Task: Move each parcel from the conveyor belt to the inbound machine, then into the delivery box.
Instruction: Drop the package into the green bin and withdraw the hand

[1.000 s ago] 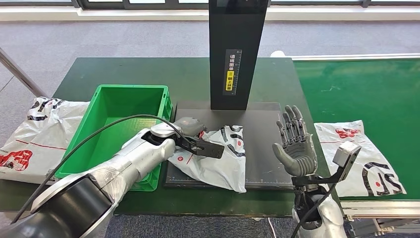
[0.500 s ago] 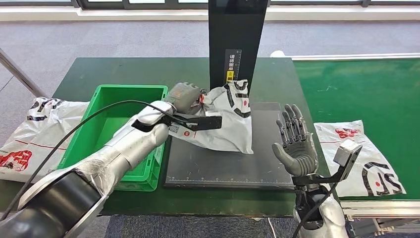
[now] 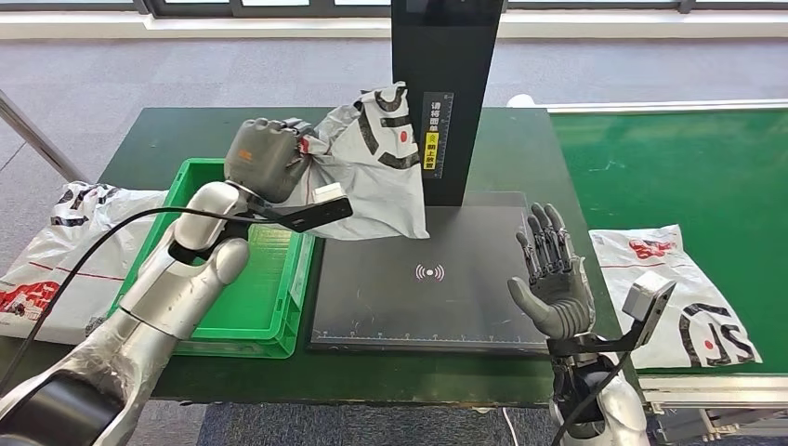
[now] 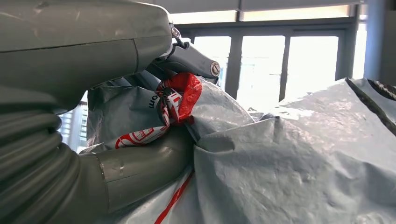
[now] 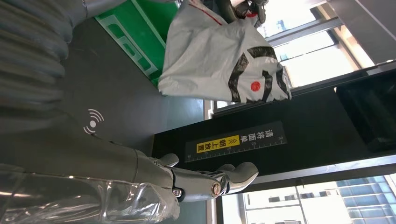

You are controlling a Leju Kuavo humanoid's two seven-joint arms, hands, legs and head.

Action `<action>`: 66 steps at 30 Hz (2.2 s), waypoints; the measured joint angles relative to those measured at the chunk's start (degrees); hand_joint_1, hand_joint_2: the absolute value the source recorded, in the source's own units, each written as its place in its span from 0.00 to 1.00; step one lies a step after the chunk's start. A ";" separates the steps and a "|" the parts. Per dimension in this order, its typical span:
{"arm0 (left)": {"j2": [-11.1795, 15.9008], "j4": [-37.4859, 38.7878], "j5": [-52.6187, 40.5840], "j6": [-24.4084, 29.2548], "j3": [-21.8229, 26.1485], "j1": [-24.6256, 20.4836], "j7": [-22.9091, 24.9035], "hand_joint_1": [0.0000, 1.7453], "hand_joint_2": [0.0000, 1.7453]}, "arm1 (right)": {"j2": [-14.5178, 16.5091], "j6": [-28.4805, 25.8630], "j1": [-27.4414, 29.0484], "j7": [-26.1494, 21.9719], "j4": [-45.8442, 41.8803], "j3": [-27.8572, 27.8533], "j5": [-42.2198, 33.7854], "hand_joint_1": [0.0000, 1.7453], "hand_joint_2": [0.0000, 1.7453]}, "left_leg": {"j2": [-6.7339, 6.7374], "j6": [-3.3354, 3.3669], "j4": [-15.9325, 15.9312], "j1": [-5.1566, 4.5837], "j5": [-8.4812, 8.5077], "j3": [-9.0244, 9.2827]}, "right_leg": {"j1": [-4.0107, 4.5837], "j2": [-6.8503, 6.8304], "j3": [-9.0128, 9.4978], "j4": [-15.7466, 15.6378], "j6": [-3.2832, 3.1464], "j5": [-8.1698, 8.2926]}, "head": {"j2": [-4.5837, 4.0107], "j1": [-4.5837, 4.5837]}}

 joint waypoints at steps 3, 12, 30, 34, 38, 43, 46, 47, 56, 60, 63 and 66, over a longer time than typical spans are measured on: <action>0.95 -2.12 -0.38 -0.22 1.89 1.42 -0.09 1.00 1.00 | 0.00 0.02 0.06 -0.04 -0.02 0.00 0.02 0.00 1.00 | -0.06 0.00 0.00 0.00 0.00 -0.01 | 0.00 -0.05 0.02 0.00 0.00 0.00 | 0.00 0.01; 4.19 -5.25 -0.75 -0.37 8.85 5.50 1.17 1.00 1.00 | 0.00 -0.10 0.89 -0.11 -0.75 0.00 0.45 0.00 1.00 | 0.09 -0.01 -0.01 0.01 0.00 -0.04 | 0.01 0.10 -0.05 0.01 -0.01 0.00 | 0.00 0.01; 7.52 -20.51 -16.88 -10.23 36.97 33.54 13.79 1.00 1.00 | 0.58 -0.17 4.09 2.16 -5.83 -0.55 3.56 0.00 1.00 | 0.32 -0.10 -0.06 0.01 -0.11 -0.06 | 0.02 0.34 -0.23 0.01 -0.10 -0.11 | 0.00 -0.01; 7.35 -21.61 -17.01 -10.79 39.24 35.01 13.70 1.00 1.00 | 0.63 -0.04 4.12 2.16 -5.94 -0.55 3.58 0.00 1.00 | 0.28 -0.10 -0.06 0.01 -0.11 -0.06 | 0.02 0.30 -0.20 0.02 -0.10 -0.09 | 0.00 -0.01; 6.95 -22.08 -17.67 -12.98 40.30 35.47 13.54 0.25 1.00 | 0.89 -0.03 4.27 2.17 -6.48 -0.59 3.62 0.00 1.00 | 0.25 -0.10 -0.06 0.01 -0.11 -0.06 | 0.02 0.30 -0.20 0.02 -0.10 -0.08 | 0.00 -0.01; 6.16 -21.64 -18.56 -14.48 40.97 35.70 12.51 0.00 0.00 | 1.29 -0.58 4.93 2.31 -7.69 -0.71 3.97 0.00 1.00 | 0.24 -0.10 -0.05 0.01 -0.11 -0.06 | 0.03 0.29 -0.22 0.01 -0.11 -0.09 | 0.00 0.00; 5.61 -21.04 -18.57 -14.31 40.94 35.26 11.43 0.00 0.00 | 1.49 -0.84 5.31 2.44 -8.44 -0.74 4.08 0.00 1.00 | 0.24 -0.10 -0.05 0.01 -0.11 -0.06 | 0.03 0.29 -0.23 0.01 -0.11 -0.09 | 0.00 0.00; 5.44 -20.83 -18.44 -14.18 40.92 35.04 11.09 0.00 0.00 | 1.51 -0.87 5.43 2.46 -8.63 -0.74 4.08 0.00 1.00 | 0.25 -0.10 -0.05 0.01 -0.11 -0.06 | 0.02 0.30 -0.23 0.01 -0.11 -0.08 | 0.00 -0.01; 4.15 -20.26 -0.44 -7.26 40.91 34.38 -0.66 0.00 0.00 | 1.51 -1.16 5.65 2.14 -8.88 -0.79 3.00 0.00 1.00 | 0.27 -0.11 -0.05 0.01 -0.11 -0.06 | 0.02 0.30 -0.21 0.02 -0.11 -0.08 | 0.00 -0.01; 1.64 -21.75 16.75 -3.74 40.91 35.60 -8.15 0.00 0.00 | 1.37 -1.75 5.68 1.58 -8.85 -0.79 2.13 0.00 1.00 | 0.24 -0.10 -0.05 0.00 -0.11 -0.06 | 0.01 0.29 -0.20 0.01 -0.11 -0.08 | 0.00 0.00; -0.36 -22.43 25.58 -3.72 40.93 36.29 -11.45 0.00 0.00 | 1.35 -2.09 5.65 1.43 -8.76 -0.79 2.00 0.00 1.00 | 0.22 -0.09 -0.05 0.00 -0.12 -0.07 | 0.01 0.28 -0.19 0.00 -0.11 -0.08 | 0.00 0.00; -2.80 -22.93 40.68 -7.90 41.33 37.19 -16.56 0.00 0.50 | 1.29 -2.51 5.52 1.26 -8.58 -0.79 1.88 0.00 1.00 | 0.23 -0.09 -0.05 0.00 -0.13 -0.07 | 0.00 0.27 -0.17 0.00 -0.10 -0.08 | 0.00 0.00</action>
